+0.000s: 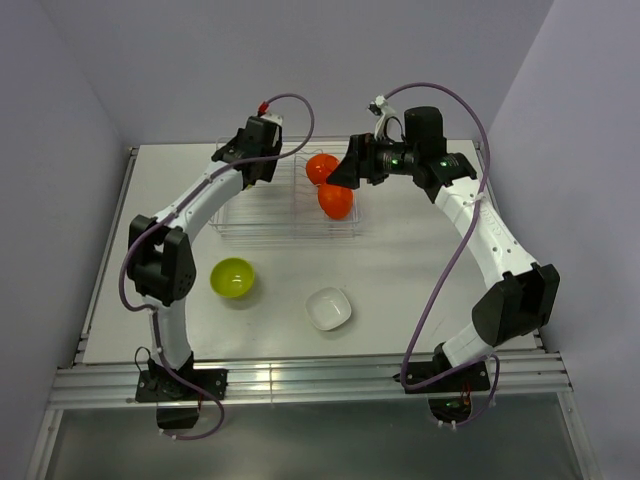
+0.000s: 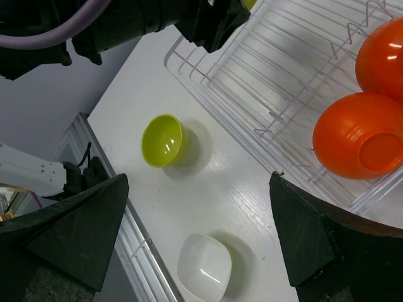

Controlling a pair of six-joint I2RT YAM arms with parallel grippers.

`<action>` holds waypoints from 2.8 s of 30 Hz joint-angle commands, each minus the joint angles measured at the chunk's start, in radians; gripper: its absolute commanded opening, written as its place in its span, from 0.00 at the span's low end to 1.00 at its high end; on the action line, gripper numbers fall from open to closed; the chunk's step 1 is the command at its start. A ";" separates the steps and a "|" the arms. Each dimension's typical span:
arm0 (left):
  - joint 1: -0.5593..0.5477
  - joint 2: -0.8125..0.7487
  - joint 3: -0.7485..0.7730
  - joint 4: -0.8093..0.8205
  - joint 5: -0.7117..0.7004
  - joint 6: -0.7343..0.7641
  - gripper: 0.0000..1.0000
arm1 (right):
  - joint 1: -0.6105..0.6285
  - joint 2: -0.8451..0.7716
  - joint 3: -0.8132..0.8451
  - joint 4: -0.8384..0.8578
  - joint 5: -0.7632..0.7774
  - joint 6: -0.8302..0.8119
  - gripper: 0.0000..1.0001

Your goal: Load the bowls into the dish rack

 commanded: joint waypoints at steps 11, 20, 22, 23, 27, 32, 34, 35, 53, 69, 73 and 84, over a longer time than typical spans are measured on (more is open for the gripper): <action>-0.013 0.130 0.106 0.013 -0.156 0.111 0.00 | -0.019 -0.056 -0.048 0.024 -0.020 -0.015 1.00; -0.013 0.188 0.112 0.076 -0.215 0.174 0.00 | -0.023 -0.064 -0.060 0.018 -0.024 -0.020 1.00; -0.013 0.200 0.117 0.090 -0.231 0.197 0.00 | -0.023 -0.066 -0.062 0.018 -0.024 -0.020 1.00; -0.012 0.205 0.118 0.090 -0.234 0.200 0.00 | -0.023 -0.066 -0.060 0.016 -0.024 -0.020 1.00; -0.012 0.234 0.141 0.084 -0.241 0.211 0.01 | -0.025 -0.055 -0.042 0.006 -0.026 -0.026 1.00; -0.010 0.252 0.153 0.094 -0.254 0.226 0.04 | -0.025 -0.047 -0.034 0.004 -0.034 -0.021 1.00; -0.010 0.263 0.166 0.088 -0.255 0.228 0.07 | -0.025 -0.047 -0.037 0.003 -0.029 -0.023 1.00; -0.010 0.266 0.170 0.081 -0.251 0.226 0.08 | -0.025 -0.047 -0.037 0.003 -0.032 -0.026 1.00; 0.014 0.311 0.190 0.064 -0.237 0.214 0.27 | -0.025 -0.035 -0.023 -0.023 -0.037 -0.040 1.00; 0.019 0.326 0.201 0.030 -0.186 0.186 0.75 | -0.026 -0.032 -0.030 -0.034 -0.026 -0.052 1.00; 0.017 0.331 0.215 0.015 -0.163 0.177 0.95 | -0.028 -0.040 -0.036 -0.037 -0.018 -0.060 1.00; 0.019 0.345 0.253 -0.021 -0.106 0.174 0.98 | -0.037 -0.049 -0.046 -0.042 -0.021 -0.069 1.00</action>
